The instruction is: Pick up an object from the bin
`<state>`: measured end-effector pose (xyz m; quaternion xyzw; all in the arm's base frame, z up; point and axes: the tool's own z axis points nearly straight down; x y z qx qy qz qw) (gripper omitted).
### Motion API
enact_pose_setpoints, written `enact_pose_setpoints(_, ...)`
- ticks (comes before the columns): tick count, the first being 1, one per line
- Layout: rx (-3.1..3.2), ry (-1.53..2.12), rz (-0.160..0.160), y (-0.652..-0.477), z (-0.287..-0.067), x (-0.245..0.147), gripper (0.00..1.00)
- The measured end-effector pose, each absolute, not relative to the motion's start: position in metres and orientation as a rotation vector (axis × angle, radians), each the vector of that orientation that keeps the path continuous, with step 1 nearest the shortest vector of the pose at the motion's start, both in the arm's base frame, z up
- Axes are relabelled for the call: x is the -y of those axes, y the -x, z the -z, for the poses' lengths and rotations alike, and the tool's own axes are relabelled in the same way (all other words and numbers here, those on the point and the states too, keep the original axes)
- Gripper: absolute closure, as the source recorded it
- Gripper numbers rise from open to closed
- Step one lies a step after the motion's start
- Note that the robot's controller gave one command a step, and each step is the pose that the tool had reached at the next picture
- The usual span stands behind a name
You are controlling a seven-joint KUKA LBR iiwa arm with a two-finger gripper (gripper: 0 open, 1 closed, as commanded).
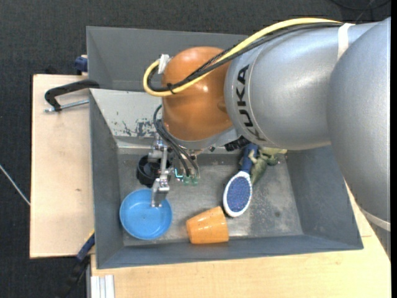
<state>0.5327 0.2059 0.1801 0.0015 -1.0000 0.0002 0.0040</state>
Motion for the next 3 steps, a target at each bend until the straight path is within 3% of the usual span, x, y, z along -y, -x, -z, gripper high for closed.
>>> enact_pose_setpoints(1, 3.15, -0.015, 0.007, -0.575, -0.086, -0.194, 0.0)
enact_pose_setpoints(2, 3.152, -0.012, 0.008, -0.576, -0.086, -0.194, 1.0)
enact_pose_setpoints(3, 3.155, -0.057, 0.006, -0.587, -0.181, -0.18, 1.0)
